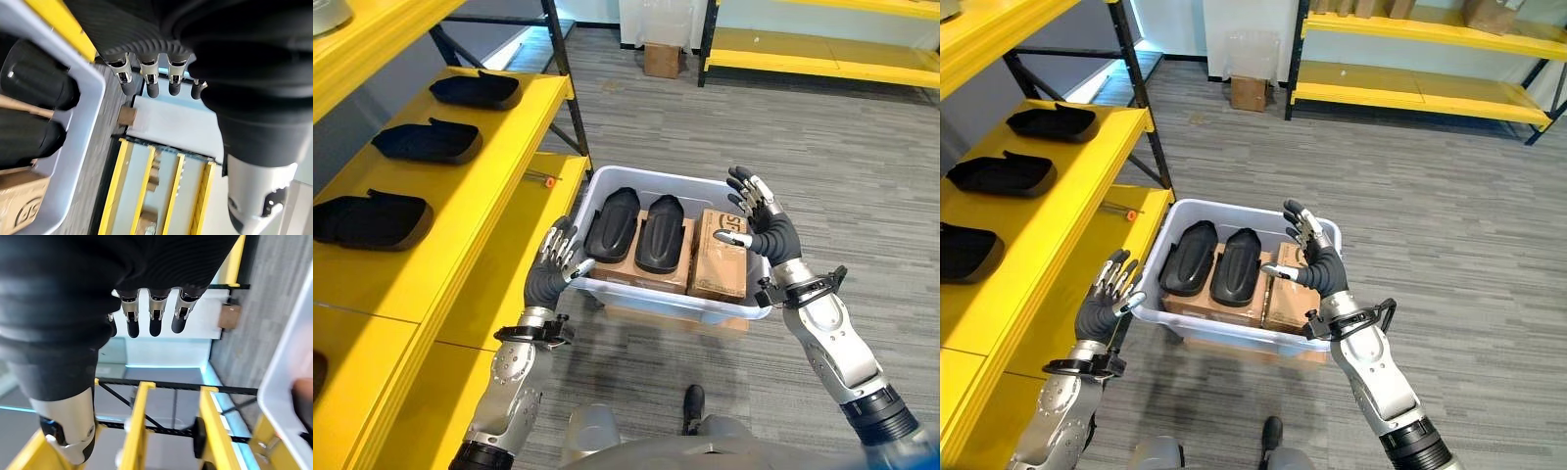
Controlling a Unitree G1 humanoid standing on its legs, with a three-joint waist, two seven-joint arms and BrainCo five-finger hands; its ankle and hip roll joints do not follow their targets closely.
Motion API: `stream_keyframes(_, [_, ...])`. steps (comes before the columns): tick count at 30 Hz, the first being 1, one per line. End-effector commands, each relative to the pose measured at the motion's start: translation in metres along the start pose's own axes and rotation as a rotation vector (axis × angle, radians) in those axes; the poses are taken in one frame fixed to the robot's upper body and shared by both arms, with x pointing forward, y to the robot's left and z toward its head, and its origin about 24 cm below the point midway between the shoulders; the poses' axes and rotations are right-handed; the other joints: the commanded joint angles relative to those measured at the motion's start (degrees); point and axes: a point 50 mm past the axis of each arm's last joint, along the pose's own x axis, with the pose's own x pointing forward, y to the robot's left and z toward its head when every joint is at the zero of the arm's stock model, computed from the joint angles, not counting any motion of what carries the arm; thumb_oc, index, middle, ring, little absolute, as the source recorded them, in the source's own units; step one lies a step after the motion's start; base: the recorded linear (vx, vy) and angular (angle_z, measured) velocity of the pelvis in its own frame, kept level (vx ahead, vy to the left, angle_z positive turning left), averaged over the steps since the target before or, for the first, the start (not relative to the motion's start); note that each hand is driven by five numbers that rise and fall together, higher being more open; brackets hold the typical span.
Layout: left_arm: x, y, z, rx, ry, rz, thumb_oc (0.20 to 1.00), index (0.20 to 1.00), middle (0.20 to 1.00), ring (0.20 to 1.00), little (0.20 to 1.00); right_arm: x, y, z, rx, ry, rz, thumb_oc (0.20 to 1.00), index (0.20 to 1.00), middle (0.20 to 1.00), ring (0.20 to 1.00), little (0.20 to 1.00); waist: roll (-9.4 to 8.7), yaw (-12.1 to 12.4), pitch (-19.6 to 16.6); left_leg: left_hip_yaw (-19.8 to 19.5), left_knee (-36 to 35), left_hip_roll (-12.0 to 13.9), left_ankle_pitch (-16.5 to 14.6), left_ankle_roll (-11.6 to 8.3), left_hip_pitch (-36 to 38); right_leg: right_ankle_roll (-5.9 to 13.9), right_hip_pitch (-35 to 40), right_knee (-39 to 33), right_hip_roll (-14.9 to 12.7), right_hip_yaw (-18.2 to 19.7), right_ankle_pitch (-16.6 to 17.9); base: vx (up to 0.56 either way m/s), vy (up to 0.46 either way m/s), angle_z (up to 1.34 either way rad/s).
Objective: Move parts from the plastic box to the shelf.
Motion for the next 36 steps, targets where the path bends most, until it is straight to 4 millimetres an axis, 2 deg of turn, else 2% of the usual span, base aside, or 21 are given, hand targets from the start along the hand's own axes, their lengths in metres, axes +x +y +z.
stream_keyframes(1, [0.006, 0.0, 0.022, 0.043, -0.112, -0.025, 1.0, 1.0, 1.0, 1.0, 1.0, 0.006, -0.007, 0.028, -0.023, -0.157, -0.018, 1.0, 1.0, 1.0, 1.0, 1.0, 1.31, 0.6, 1.3, -2.9, -15.0, 4.0, 11.0, -1.25, -0.6, 4.08, 2.7, 3.4, 0.2, -1.4, -8.3, 0.07, 0.134, -0.02])
stream_keyframes(3, [0.007, 0.0, 0.023, 0.048, -0.12, -0.028, 1.0, 1.0, 1.0, 1.0, 1.0, 0.007, -0.009, 0.029, -0.03, -0.162, -0.023, 1.0, 1.0, 1.0, 1.0, 1.0, 2.01, 0.3, 1.5, -3.2, -18.5, 5.0, 12.9, -2.17, -0.3, 4.7, 2.8, 3.5, -0.2, -1.0, -8.6, 0.09, 0.168, -0.24])
stream_keyframes(4, [0.008, 0.001, 0.023, 0.041, -0.12, -0.023, 1.0, 1.0, 1.0, 1.0, 1.0, 0.004, -0.011, 0.027, -0.034, -0.147, -0.027, 1.0, 1.0, 1.0, 1.0, 1.0, 2.63, -0.5, 1.0, -0.6, -18.9, 6.1, 11.3, -2.46, 1.7, 5.2, 2.8, 3.4, -0.5, -0.7, -8.7, 0.19, 0.361, -0.38])
stream_keyframes(5, [0.009, 0.0, 0.022, 0.026, -0.123, -0.023, 1.0, 1.0, 1.0, 1.0, 1.0, 0.002, -0.009, 0.022, -0.045, -0.126, -0.019, 1.0, 1.0, 1.0, 1.0, 1.0, 3.81, -0.4, 0.3, -0.1, -18.8, 5.3, 10.6, -2.8, 2.8, 5.81, 3.5, 2.7, -1.3, -0.1, -8.0, 0.22, 0.375, -0.49])
stream_keyframes(6, [0.01, -0.001, 0.024, 0.012, -0.131, -0.027, 1.0, 1.0, 1.0, 1.0, 1.0, -0.001, -0.01, 0.021, -0.043, -0.117, -0.022, 1.0, 1.0, 1.0, 1.0, 1.0, 3.98, -0.6, 0.1, 1.0, -18.3, 4.7, 10.2, -2.77, 3.1, 6.09, 3.9, 2.2, -2.1, -0.1, -7.4, 0.18, 0.295, -0.57])
stream_keyframes(7, [0.01, -0.001, 0.024, 0.012, -0.131, -0.028, 1.0, 1.0, 1.0, 1.0, 1.0, -0.001, -0.01, 0.021, -0.043, -0.116, -0.022, 1.0, 1.0, 1.0, 1.0, 1.0, 3.92, -0.5, 0.1, 1.1, -18.2, 4.6, 10.1, -2.72, 3.2, 6.14, 4.0, 2.1, -2.2, 0.0, -7.3, 0.23, 0.316, -0.69])
stream_keyframes(9, [0.01, -0.002, 0.028, 0.026, -0.147, -0.058, 1.0, 1.0, 1.0, 1.0, 1.0, -0.009, -0.013, 0.015, -0.054, -0.071, -0.021, 1.0, 1.0, 1.0, 1.0, 1.0, 3.37, -1.1, 0.0, 3.2, -15.0, 2.2, 6.5, -1.59, 3.6, 7.94, 5.6, 1.0, -5.9, 0.7, -5.6, 0.23, 0.323, -0.44])
stream_keyframes(10, [0.01, -0.002, 0.028, 0.026, -0.147, -0.058, 1.0, 1.0, 1.0, 1.0, 1.0, -0.01, -0.013, 0.015, -0.054, -0.071, -0.022, 1.0, 1.0, 1.0, 1.0, 1.0, 3.35, -1.0, 0.0, 3.3, -15.0, 2.1, 6.5, -1.58, 3.6, 7.95, 5.6, 1.0, -6.0, 0.7, -5.6, 0.15, 0.316, -0.09])
stream_keyframes(11, [0.013, -0.002, 0.033, 0.038, -0.169, -0.072, 1.0, 1.0, 1.0, 1.0, 1.0, -0.011, -0.012, 0.011, -0.051, -0.049, -0.019, 1.0, 1.0, 1.0, 1.0, 1.0, 2.84, -1.3, 0.2, 5.0, -12.9, 0.4, 4.4, -0.71, 2.8, 9.27, 4.8, 1.1, -8.3, 1.4, -4.5, 0.09, 0.271, -0.07])
stream_keyframes(14, [0.017, -0.001, 0.043, 0.067, -0.214, -0.073, 1.0, 1.0, 1.0, 1.0, 1.0, -0.008, -0.008, 0.007, -0.045, -0.038, -0.008, 1.0, 1.0, 1.0, 1.0, 1.0, 1.96, -1.2, 0.6, 7.5, -10.8, -0.6, 2.8, -0.24, 1.3, 10.17, 2.8, 0.8, -10.2, 2.5, -2.8, 0.06, 0.204, -0.37])
stream_keyframes(19, [0.025, -0.002, 0.052, 0.091, -0.262, -0.065, 1.0, 1.0, 1.0, 1.0, 1.0, -0.003, -0.001, 0.009, -0.035, -0.058, 0.008, 1.0, 1.0, 1.0, 1.0, 1.0, 0.81, -1.5, 1.4, 8.2, -8.8, -1.2, 1.5, 0.28, -1.7, 10.65, 0.1, -0.1, -11.0, 3.0, -1.4, 0.04, 0.064, -0.22])
stream_keyframes(24, [0.034, -0.01, 0.062, 0.095, -0.32, -0.071, 1.0, 1.0, 1.0, 1.0, 1.0, 0.008, 0.003, 0.013, -0.051, -0.093, -0.006, 1.0, 1.0, 1.0, 1.0, 1.0, 0.63, -1.9, 2.4, 8.4, -8.6, -1.3, 2.1, 0.23, -4.3, 10.6, -3.0, 0.1, -11.0, 3.3, -0.7, 0.0, 0.006, -0.09])
stream_keyframes(31, [0.05, -0.034, 0.078, 0.049, -0.418, -0.106, 1.0, 1.0, 1.0, 1.0, 1.0, 0.042, 0.013, 0.02, -0.08, -0.166, -0.075, 1.0, 1.0, 1.0, 1.0, 1.0, 1.17, -1.5, 5.2, 8.5, -10.6, -0.8, 4.1, -0.07, -6.7, 10.15, -7.1, 0.1, -10.3, 3.8, 0.1, -0.01, -0.015, -0.05])
stream_keyframes(36, [0.057, -0.047, 0.081, 0.017, -0.43, -0.141, 1.0, 1.0, 1.0, 1.0, 1.0, 0.066, 0.025, 0.019, -0.074, -0.171, -0.079, 1.0, 1.0, 1.0, 1.0, 1.0, 1.52, -0.7, 6.9, 8.1, -11.3, -0.8, 5.0, -0.19, -8.0, 9.97, -8.9, 0.4, -10.1, 3.9, 0.3, -0.02, -0.026, -0.01])
